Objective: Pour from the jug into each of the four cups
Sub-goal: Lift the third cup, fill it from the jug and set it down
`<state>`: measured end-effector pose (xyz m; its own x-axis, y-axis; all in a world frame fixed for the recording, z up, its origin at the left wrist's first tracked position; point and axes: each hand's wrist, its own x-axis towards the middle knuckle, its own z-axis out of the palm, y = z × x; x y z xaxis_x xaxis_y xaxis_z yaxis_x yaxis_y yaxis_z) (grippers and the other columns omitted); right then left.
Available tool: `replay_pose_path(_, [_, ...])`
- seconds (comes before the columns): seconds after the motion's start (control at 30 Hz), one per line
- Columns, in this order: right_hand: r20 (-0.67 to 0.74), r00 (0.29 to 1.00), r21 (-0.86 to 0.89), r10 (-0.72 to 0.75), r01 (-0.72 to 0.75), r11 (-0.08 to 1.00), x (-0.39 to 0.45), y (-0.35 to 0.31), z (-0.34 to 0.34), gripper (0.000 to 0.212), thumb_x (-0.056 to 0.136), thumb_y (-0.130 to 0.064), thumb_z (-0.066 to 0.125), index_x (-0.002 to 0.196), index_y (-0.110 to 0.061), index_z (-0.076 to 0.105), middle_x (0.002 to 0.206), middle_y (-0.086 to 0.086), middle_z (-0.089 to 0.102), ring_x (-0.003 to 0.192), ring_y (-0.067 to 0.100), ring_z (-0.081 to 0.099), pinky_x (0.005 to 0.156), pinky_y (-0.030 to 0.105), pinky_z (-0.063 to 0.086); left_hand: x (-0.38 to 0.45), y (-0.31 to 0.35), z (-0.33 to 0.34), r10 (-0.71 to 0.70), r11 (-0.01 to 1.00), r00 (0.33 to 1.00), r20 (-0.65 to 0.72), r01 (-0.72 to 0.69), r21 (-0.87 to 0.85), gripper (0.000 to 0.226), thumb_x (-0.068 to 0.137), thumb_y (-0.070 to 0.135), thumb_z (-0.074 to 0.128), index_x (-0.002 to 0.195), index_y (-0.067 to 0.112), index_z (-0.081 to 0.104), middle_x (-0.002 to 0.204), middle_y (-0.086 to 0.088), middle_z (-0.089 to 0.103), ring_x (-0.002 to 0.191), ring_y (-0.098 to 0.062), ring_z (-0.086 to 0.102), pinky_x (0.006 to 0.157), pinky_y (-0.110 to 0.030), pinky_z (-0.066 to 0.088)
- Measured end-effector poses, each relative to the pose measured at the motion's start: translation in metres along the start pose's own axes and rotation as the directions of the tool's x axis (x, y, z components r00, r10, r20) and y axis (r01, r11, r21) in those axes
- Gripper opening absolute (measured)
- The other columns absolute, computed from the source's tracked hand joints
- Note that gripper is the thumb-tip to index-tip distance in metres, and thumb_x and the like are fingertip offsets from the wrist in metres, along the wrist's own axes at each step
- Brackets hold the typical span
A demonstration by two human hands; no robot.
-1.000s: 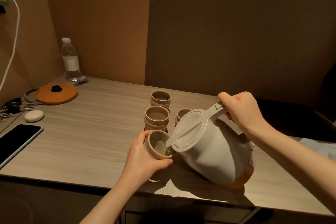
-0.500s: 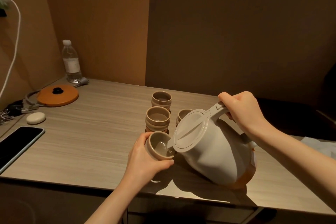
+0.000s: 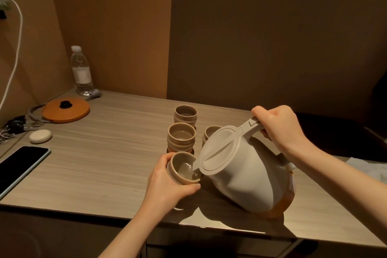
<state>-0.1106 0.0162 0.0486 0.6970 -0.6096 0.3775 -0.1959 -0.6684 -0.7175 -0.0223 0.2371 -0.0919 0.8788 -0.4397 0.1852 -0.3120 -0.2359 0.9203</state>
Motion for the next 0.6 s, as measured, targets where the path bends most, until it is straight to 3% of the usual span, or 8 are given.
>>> replay_pose_path(0.13, [-0.012, 1.000, 0.030, 0.018, -0.018, 0.999, -0.003, 0.004, -0.006, 0.051, 0.080, -0.039, 0.052, 0.045, -0.002, 0.053, 0.042, 0.004, 0.048, 0.050, 0.022, 0.044, 0.062, 0.043, 0.041, -0.001, 0.004, 0.003, -0.008, 1.000, 1.000, 0.001, 0.008, -0.029, 0.084, 0.046, 0.030, 0.094, 0.116, 0.034, 0.048, 0.108, 0.018, 0.058, 0.102, -0.004, 0.055, 0.077, -0.013, 0.042])
replay_pose_path(0.33, [-0.058, 0.998, 0.128, 0.034, -0.027, 0.991, -0.006, 0.013, -0.018, 0.051, 0.085, -0.028, 0.053, 0.036, -0.016, 0.046, 0.043, 0.006, 0.044, 0.047, 0.018, 0.039, 0.059, 0.038, 0.035, -0.001, 0.014, 0.009, -0.001, 0.999, 1.000, 0.005, 0.001, -0.049, 0.085, 0.046, 0.030, 0.094, 0.117, 0.034, 0.047, 0.107, 0.021, 0.056, 0.100, 0.003, 0.053, 0.076, -0.010, 0.040])
replay_pose_path(0.6, [-0.093, 0.990, 0.238, 0.105, -0.080, 0.968, -0.013, 0.030, -0.036, 0.049, 0.088, -0.022, 0.053, 0.041, -0.007, 0.050, 0.048, 0.014, 0.045, 0.045, 0.015, 0.038, 0.054, 0.030, 0.032, 0.000, 0.026, 0.019, 0.004, 0.996, 1.000, 0.012, -0.003, -0.094, 0.086, 0.046, 0.028, 0.095, 0.118, 0.030, 0.048, 0.107, 0.020, 0.058, 0.100, 0.003, 0.054, 0.076, -0.010, 0.041])
